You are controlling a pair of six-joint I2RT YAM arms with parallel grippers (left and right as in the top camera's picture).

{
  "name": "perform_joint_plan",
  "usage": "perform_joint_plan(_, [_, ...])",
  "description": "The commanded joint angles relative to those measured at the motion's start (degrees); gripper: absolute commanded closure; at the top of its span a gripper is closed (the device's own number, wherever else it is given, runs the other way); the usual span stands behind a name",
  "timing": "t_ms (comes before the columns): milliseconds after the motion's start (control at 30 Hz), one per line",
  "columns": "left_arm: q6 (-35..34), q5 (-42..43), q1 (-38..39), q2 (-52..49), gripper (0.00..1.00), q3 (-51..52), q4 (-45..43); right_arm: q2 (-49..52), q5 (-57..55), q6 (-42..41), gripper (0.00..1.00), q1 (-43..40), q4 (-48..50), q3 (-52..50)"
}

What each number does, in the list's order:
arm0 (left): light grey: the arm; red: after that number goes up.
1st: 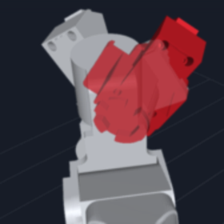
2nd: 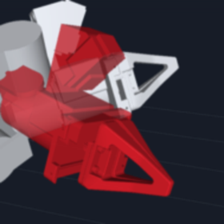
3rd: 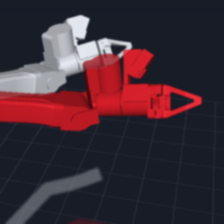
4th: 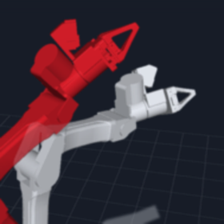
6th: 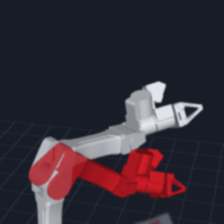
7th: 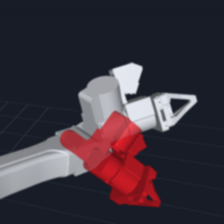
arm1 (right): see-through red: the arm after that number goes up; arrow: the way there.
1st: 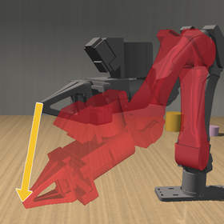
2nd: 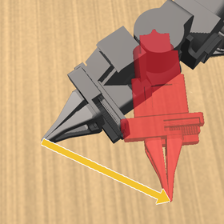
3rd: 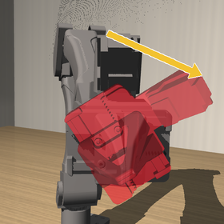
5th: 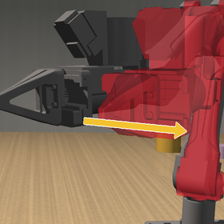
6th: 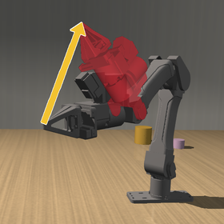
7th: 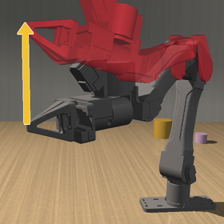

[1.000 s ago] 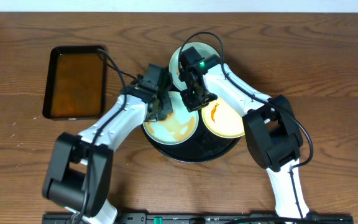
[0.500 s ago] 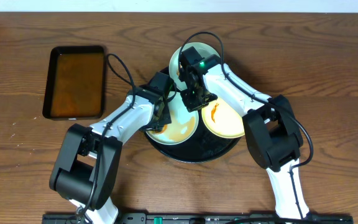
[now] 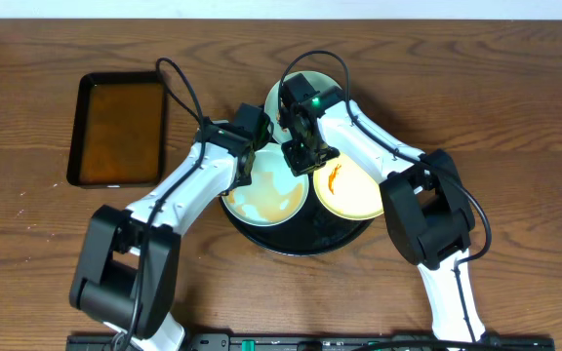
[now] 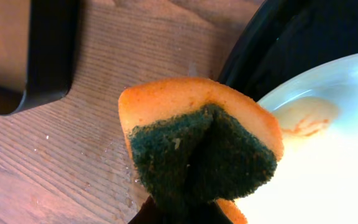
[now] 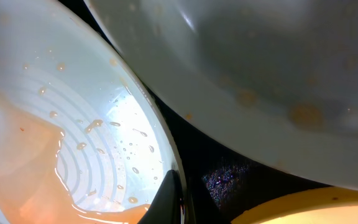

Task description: Clean dirty plates on tray and stack at the side

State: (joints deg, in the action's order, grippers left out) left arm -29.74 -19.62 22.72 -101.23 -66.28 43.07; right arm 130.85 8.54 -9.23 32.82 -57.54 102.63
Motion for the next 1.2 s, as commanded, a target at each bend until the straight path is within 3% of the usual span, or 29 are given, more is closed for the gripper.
perform_joint_plan(0, [0.5, 2.0, -0.2, 1.4, 0.92, -1.0, -0.1, 0.7, -2.1, -0.6, 0.99, 0.3, -0.1, -0.9])
perform_joint_plan(100, [-0.3, 9.3, -2.0, 2.3, 0.93, -1.1, -0.9, 0.7, 0.2, -0.5, 0.99, 0.3, -0.1, -0.9])
perform_joint_plan(133, [-0.3, 18.8, -4.0, 3.0, 0.92, -1.1, -2.4, 0.7, 0.5, -0.6, 0.99, 0.3, 0.0, -0.9])
perform_joint_plan(233, [-0.3, 35.2, -5.9, 2.7, 0.92, -1.1, -5.6, 0.7, 0.5, -0.5, 0.99, 0.3, 0.0, -0.9])
perform_joint_plan(300, [-0.3, 37.2, -5.6, 2.3, 0.93, -0.9, -6.4, 0.7, 0.5, -0.5, 0.99, 0.3, 0.0, -0.9])
perform_joint_plan(600, [-0.3, 36.9, -1.8, -3.0, 0.93, 0.7, -13.1, 0.7, 0.5, -0.5, 0.99, 0.3, -0.3, -0.9])
perform_joint_plan(933, [-0.5, 30.7, -6.4, -7.4, 0.92, 0.8, -14.7, 0.7, 0.5, -0.5, 0.99, 0.3, -0.3, -0.9])
perform_joint_plan(1167, [3.3, 12.1, -7.2, -7.6, 0.92, 1.2, -13.5, 0.7, 0.5, -0.5, 0.99, 0.3, -0.6, -0.9])
